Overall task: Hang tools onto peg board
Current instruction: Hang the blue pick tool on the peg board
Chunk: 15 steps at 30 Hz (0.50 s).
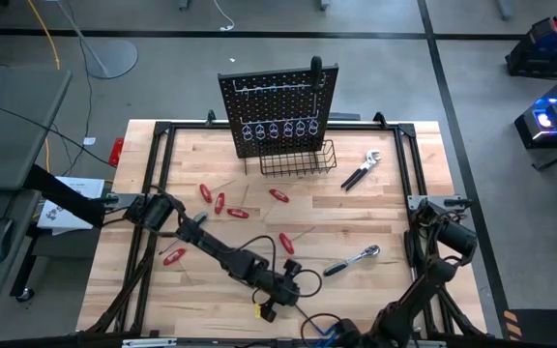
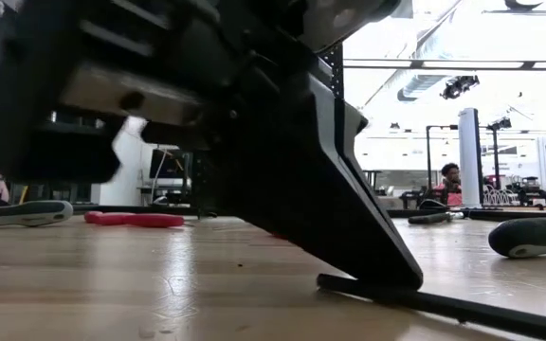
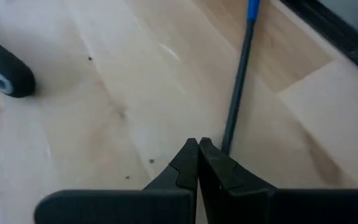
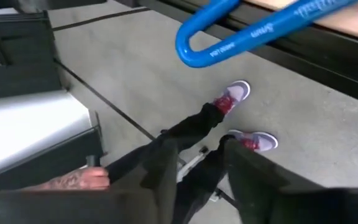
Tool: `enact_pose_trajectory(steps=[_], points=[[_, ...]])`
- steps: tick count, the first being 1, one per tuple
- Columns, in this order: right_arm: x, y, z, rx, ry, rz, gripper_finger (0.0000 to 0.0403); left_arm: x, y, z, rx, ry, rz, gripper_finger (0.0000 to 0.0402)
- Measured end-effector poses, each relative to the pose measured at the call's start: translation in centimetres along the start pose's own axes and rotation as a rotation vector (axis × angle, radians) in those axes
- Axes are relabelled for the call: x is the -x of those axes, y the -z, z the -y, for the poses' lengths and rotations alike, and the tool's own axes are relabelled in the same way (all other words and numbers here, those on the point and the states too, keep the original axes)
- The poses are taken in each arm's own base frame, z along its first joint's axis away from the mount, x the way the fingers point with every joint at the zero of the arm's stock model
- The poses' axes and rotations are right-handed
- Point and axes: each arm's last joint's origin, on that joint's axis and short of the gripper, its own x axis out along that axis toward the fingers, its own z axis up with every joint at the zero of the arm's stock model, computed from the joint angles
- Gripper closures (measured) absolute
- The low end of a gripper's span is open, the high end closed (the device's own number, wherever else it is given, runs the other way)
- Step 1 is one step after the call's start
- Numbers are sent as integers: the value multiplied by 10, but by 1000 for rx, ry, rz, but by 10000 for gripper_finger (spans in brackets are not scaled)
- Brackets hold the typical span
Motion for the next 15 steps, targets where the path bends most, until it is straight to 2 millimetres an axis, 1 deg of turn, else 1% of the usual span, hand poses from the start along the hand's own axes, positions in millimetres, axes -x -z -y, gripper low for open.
enact_pose_trajectory(steps=[3,6,9,15], points=[[0,1,1,-6,4,-1,228,0,0,4,41,6,0,402],[0,1,2,-13,5,3,203,0,-1,9,71,13,1,402],[0,-4,1,-25,20,34,192,1,-1,14,93,22,1,402],[-4,-18,-3,-64,25,69,190,1,-2,22,116,36,2,402]])
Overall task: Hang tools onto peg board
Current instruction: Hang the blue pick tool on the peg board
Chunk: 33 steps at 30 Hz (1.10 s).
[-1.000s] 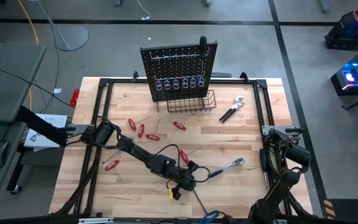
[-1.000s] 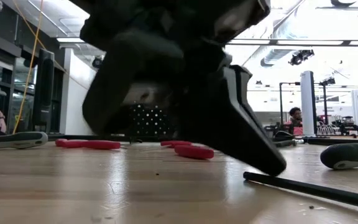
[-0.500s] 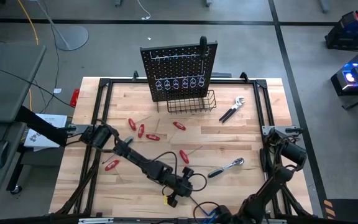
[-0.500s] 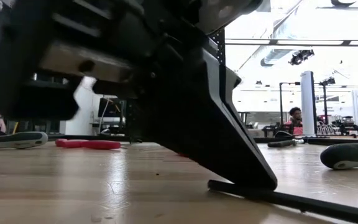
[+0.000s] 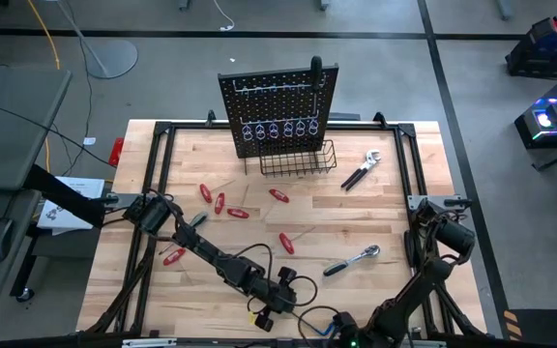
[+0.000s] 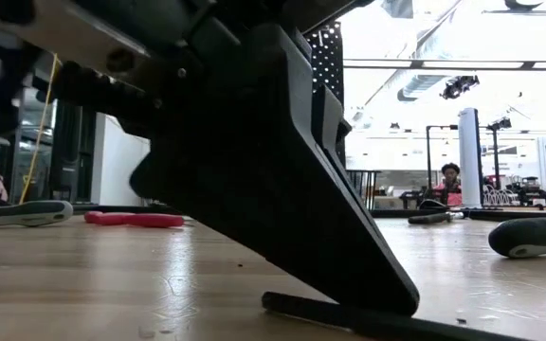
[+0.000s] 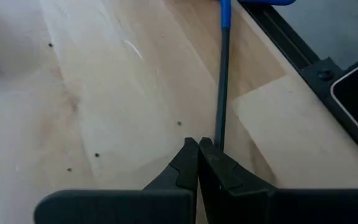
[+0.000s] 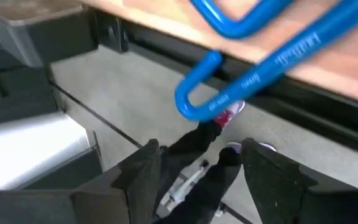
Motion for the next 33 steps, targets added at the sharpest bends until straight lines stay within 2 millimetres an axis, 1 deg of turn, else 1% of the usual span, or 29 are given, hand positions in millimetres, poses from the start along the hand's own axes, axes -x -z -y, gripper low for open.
enact_pose_trajectory(steps=[4,6,10,16,20,23,26,31,33], points=[[-5,-9,-5,-20,3,21,190,0,0,2,25,-3,0,402],[-13,-14,-3,-32,16,17,190,0,0,2,40,-9,1,402],[-28,-16,0,-48,9,-21,190,0,0,2,41,-11,2,402],[-32,-22,2,-52,37,16,190,0,0,4,95,-10,4,402],[-33,-26,0,-58,32,32,198,-2,2,12,127,0,6,402],[-33,-28,-1,-61,31,45,230,-5,4,22,125,7,25,402],[-33,-29,-1,-58,24,62,280,-7,4,27,139,14,35,402],[-33,-28,-5,-30,23,92,366,-7,5,27,133,14,33,402],[-32,-26,-7,-19,20,104,388,-7,5,25,134,15,32,402]])
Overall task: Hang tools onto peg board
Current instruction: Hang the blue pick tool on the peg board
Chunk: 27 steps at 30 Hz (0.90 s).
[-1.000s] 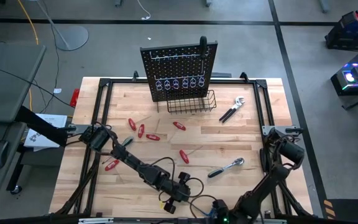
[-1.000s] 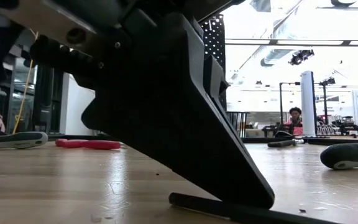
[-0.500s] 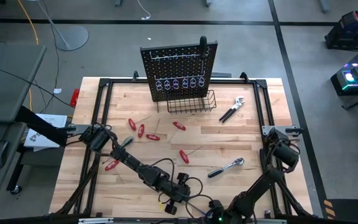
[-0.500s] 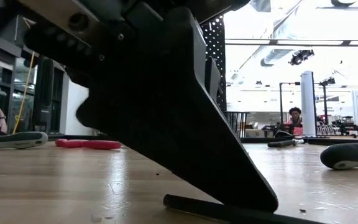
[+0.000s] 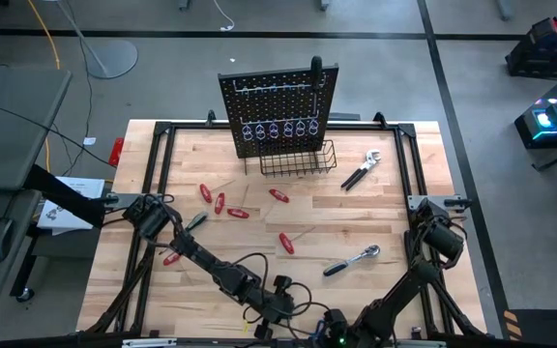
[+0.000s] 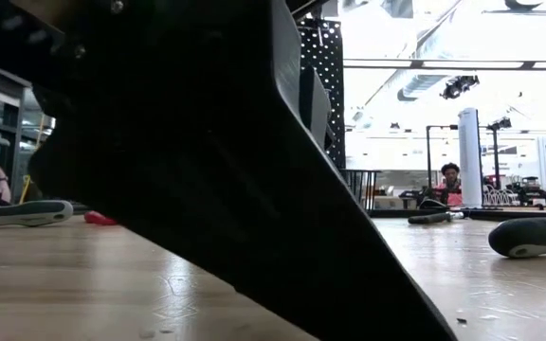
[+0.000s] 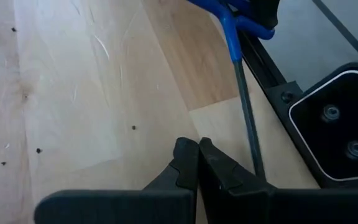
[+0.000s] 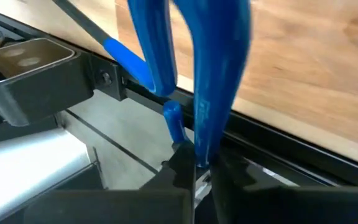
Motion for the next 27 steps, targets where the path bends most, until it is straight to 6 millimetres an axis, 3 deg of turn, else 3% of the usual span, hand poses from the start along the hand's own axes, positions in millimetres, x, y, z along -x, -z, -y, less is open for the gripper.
enact_pose_trajectory(steps=[9,18,27], points=[[4,5,-6,12,2,31,396,-1,-1,-10,-22,-8,-5,402],[16,8,-22,42,25,136,398,1,-8,-35,8,-19,-9,402],[30,14,-35,57,78,149,398,26,-23,-70,-49,-118,-54,401]])
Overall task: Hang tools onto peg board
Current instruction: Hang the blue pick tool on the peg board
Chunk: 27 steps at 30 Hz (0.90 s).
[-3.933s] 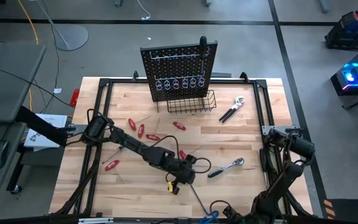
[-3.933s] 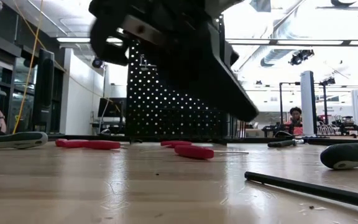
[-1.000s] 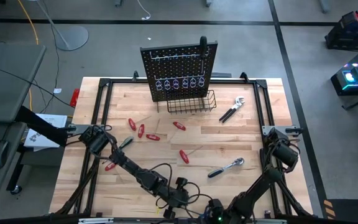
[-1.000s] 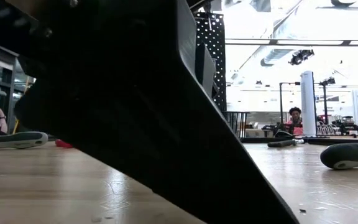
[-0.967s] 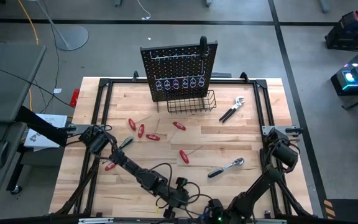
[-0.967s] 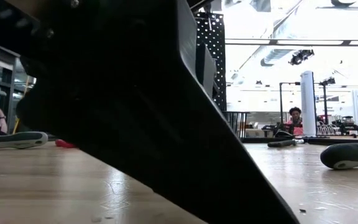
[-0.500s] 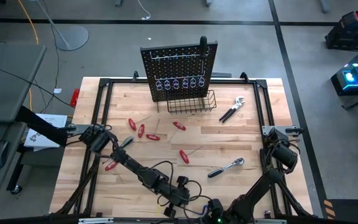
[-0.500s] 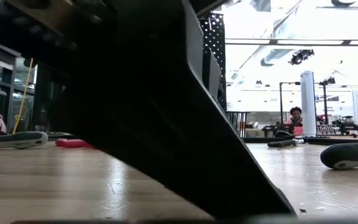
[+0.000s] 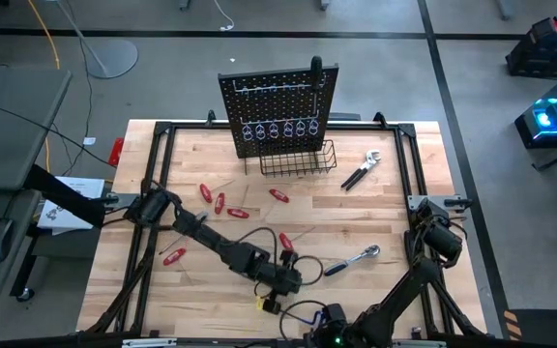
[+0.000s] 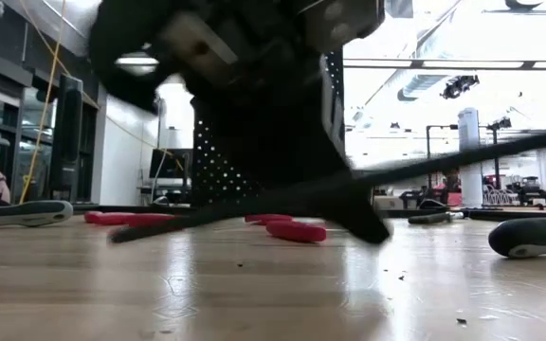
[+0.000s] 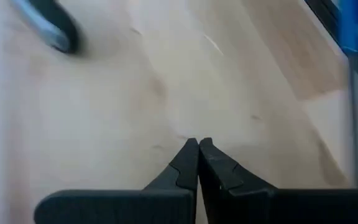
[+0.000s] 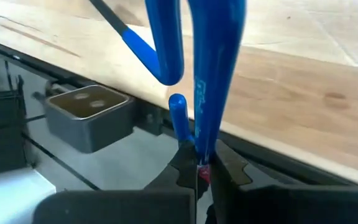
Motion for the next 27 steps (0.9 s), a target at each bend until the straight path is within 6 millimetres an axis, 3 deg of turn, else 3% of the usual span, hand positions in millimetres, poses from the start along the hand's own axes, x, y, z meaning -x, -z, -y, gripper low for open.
enact_pose_trajectory(steps=[5,10,13,18,22,27], points=[[20,1,-6,32,33,14,398,33,-16,-31,-25,-113,-16,401],[66,-4,-9,95,105,51,398,87,-36,-53,1,-199,9,402],[102,-13,-11,157,157,80,398,126,-46,-57,24,-231,47,401],[164,-41,-21,332,217,108,398,199,-57,-52,81,-298,140,401],[206,-74,-36,533,267,123,398,267,-58,-44,164,-356,281,402],[229,-119,-67,822,262,108,398,341,-54,-44,281,-372,507,396]])
